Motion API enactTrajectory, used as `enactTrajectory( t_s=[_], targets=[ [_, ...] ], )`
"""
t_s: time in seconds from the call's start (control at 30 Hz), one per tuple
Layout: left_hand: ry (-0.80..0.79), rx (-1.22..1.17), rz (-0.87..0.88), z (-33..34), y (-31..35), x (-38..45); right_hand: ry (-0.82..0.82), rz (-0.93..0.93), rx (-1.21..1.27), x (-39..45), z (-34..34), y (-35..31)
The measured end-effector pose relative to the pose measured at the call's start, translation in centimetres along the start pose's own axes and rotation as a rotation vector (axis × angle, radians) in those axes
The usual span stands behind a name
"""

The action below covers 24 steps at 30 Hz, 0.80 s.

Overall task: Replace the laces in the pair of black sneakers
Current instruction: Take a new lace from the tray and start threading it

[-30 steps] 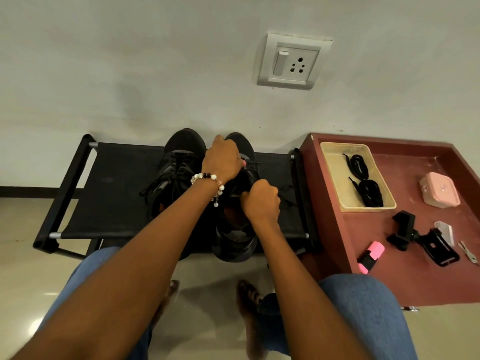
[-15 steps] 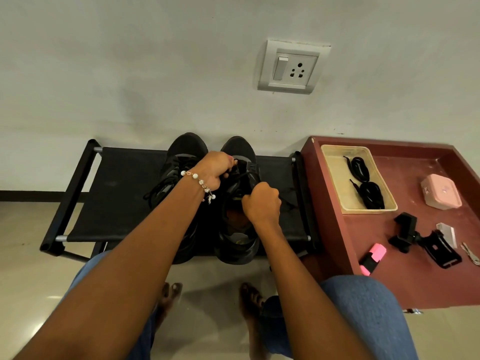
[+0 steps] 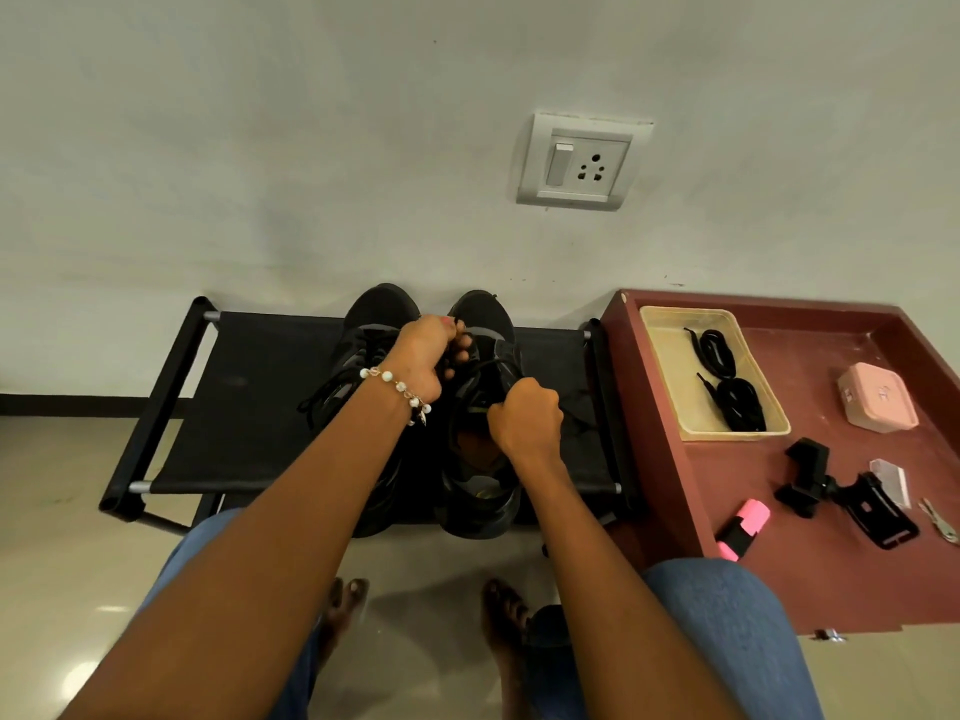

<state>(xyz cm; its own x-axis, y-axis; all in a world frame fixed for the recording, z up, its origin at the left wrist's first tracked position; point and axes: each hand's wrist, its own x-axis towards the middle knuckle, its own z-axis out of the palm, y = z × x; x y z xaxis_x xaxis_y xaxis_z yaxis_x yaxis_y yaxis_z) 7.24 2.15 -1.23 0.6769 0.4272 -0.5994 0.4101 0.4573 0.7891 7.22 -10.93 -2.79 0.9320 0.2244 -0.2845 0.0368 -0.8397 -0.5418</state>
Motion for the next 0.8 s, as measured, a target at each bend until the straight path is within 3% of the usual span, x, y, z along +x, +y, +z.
enactTrajectory(
  t_s=[0.17, 0.27, 0.4, 0.53, 0.7, 0.8],
  targets=[
    [-0.001, -0.142, 0.068, -0.2, 0.8, -1.6, -0.208, -0.004, 0.039, 0.6, -2.2, 0.0],
    [-0.06, -0.254, 0.109, -0.5, 2.0, -3.5, -0.19, -0.054, 0.141, 0.6, -5.1, -0.7],
    [-0.162, -0.219, 0.203, -0.4, 2.7, -5.9, -0.044, -0.267, 0.6, -1.0, -7.5, -1.8],
    [-0.225, -0.242, 0.229, 0.6, 2.3, -8.1, -0.177, -0.378, 0.896, -2.4, -6.8, -2.8],
    [-0.194, -0.112, 0.343, -0.7, 2.4, -8.9, -0.269, -0.392, 0.919, -1.9, -6.9, -3.1],
    [-0.311, -0.084, 0.28, -2.3, 2.4, -8.0, -0.207, -0.389, 0.862, -1.0, -7.6, -2.9]
  ],
)
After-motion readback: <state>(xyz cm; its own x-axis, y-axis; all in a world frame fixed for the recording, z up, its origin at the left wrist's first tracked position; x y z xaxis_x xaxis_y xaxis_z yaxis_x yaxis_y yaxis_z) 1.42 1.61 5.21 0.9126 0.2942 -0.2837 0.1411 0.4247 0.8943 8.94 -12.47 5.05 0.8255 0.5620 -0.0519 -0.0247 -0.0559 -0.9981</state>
